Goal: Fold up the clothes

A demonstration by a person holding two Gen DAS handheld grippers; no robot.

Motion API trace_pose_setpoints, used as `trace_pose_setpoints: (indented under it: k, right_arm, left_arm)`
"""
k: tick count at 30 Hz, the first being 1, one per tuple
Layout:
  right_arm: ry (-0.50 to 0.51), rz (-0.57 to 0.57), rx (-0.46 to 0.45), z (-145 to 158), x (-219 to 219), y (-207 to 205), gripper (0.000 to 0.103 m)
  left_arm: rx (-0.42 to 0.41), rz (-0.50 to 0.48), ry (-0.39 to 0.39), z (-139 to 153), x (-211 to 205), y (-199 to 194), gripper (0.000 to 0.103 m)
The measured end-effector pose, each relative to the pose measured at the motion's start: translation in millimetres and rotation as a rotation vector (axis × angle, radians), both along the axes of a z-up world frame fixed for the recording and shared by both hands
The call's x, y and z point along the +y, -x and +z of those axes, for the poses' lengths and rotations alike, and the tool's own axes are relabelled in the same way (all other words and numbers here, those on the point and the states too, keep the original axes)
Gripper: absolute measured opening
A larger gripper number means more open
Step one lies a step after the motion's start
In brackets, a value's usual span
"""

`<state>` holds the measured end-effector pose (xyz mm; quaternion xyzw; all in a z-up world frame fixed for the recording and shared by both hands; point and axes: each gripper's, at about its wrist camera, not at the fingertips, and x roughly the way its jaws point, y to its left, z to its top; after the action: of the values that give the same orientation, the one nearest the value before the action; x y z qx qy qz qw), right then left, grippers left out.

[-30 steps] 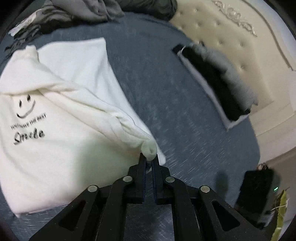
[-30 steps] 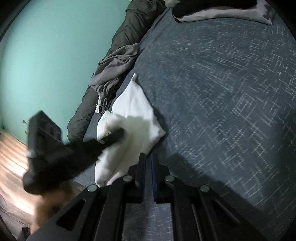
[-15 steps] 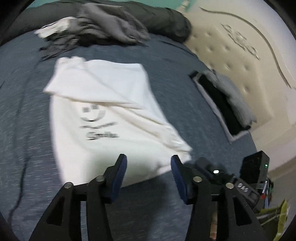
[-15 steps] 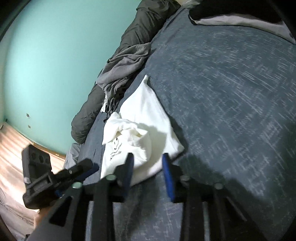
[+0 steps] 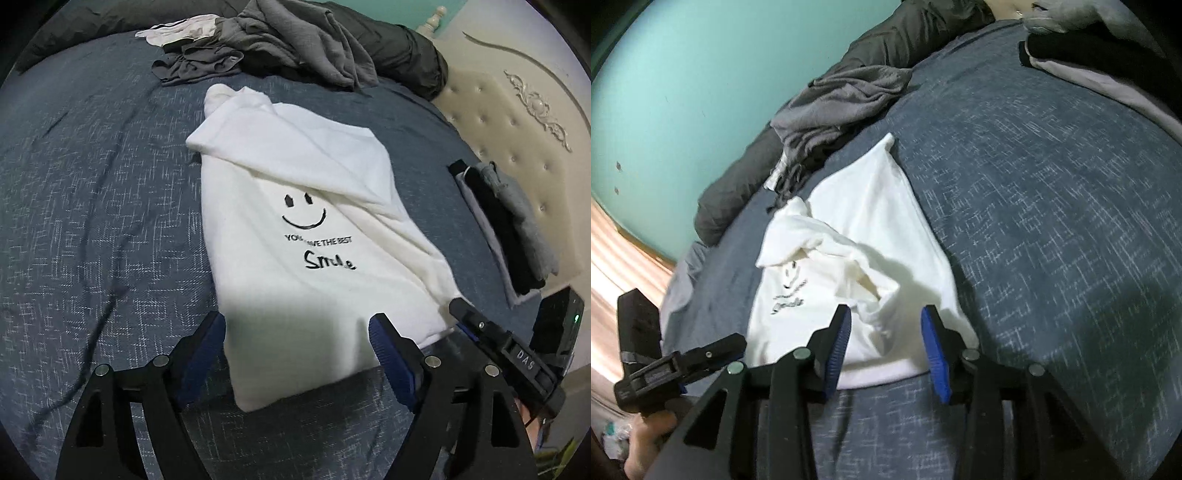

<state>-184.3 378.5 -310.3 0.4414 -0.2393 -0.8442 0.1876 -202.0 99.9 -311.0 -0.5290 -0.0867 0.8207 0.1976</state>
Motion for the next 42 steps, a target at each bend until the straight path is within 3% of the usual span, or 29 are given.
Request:
trace_pose_setpoints:
  k: [5, 6, 7, 10, 15, 20, 28, 30, 35, 37, 39, 42]
  right_arm:
    - [-0.048, 0.045, 0.005, -3.0, -10.8, 6.5, 0.039]
    - [-0.053, 0.052, 0.009, -3.2, -12.3, 7.2, 0.036]
    - [-0.057, 0.058, 0.012, -3.4, -13.8, 7.9, 0.023]
    - [-0.066, 0.054, 0.022, -2.3, -13.7, 8.0, 0.008]
    - [-0.031, 0.024, 0.053, 7.5, -3.3, 2.1, 0.004]
    - [0.000, -0.020, 0.044, 10.8, 9.0, -7.0, 0.004]
    - [0.021, -0.074, -0.082, -19.5, 17.3, -2.8, 0.005]
    - [0.000, -0.088, -0.074, -14.3, 17.8, -3.5, 0.013]
    - [-0.123, -0.109, 0.046, 23.7, 13.7, -8.0, 0.014]
    - [-0.152, -0.093, 0.106, 41.2, 8.0, -8.4, 0.020]
    - [-0.185, -0.012, 0.152, 53.1, -12.1, -1.3, 0.031]
    - [-0.251, 0.146, 0.194, 61.0, -50.4, 14.8, 0.034]
  left_arm:
    - [-0.014, 0.021, 0.018, -10.3, -3.3, -0.1, 0.085]
    - [-0.012, 0.026, 0.021, -11.0, -4.5, -0.7, 0.085]
    - [-0.010, 0.031, 0.025, -11.7, -5.5, -1.5, 0.086]
    - [-0.006, 0.037, 0.037, -14.4, -8.2, -4.5, 0.090]
    - [-0.017, 0.035, 0.048, -20.1, -11.7, -10.0, 0.090]
    - [-0.017, 0.019, 0.068, -25.0, -10.9, -13.3, 0.094]
    - [-0.026, 0.006, 0.053, -33.0, -12.7, -16.5, 0.094]
    - [-0.011, 0.013, 0.041, -30.1, -17.1, -18.7, 0.094]
    - [0.033, 0.028, 0.007, -14.2, -35.1, -25.3, 0.094]
    - [0.053, 0.030, -0.004, -7.3, -44.1, -26.6, 0.094]
    - [0.078, 0.027, 0.001, -2.1, -51.6, -23.6, 0.094]
    - [0.108, 0.034, 0.021, -2.3, -67.0, -16.7, 0.096]
